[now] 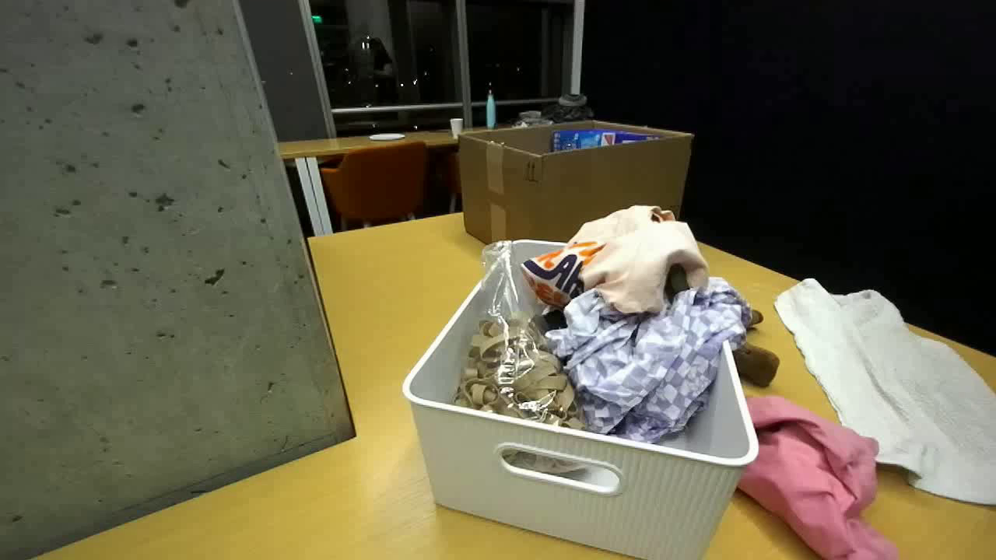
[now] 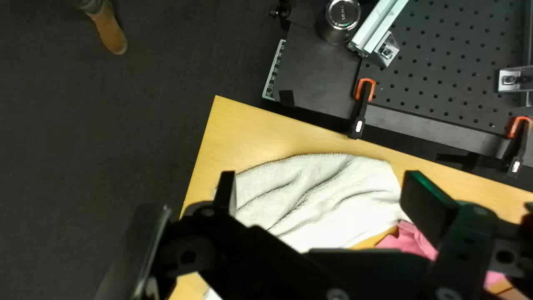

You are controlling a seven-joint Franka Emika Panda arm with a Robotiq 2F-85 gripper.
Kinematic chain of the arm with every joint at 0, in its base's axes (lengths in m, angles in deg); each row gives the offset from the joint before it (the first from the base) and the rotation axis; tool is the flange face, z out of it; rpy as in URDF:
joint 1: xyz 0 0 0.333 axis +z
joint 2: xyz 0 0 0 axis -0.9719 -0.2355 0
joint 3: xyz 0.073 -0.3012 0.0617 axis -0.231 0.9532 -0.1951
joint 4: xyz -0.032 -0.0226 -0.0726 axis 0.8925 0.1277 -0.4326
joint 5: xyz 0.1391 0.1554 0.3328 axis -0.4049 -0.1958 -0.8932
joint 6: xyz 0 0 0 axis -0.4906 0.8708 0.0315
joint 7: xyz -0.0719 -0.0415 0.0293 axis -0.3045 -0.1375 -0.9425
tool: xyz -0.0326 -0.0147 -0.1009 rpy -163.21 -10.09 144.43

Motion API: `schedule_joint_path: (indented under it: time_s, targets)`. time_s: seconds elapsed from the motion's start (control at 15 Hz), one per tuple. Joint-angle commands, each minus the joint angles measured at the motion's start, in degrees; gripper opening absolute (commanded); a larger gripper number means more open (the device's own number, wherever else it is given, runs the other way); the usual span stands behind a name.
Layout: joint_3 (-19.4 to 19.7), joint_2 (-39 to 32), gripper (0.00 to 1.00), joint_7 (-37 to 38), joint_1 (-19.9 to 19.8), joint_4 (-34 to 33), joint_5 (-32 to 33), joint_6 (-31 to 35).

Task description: Place the towel over the moose then place them in the storage box.

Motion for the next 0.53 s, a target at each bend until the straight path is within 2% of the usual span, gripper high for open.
schedule_joint_path:
  time_s: [0.0,0.27,0.47]
  targets:
    - [-0.45,-0.06,1.0,-0.09,-0.48,-0.18,-0.09,-0.11]
    - [-0.05,1.79,1.0,7.68,-0.91,3.61,-6.18,2.53]
    - [0.31,4.07,1.0,15.16,-2.0,10.67,-10.77,7.05]
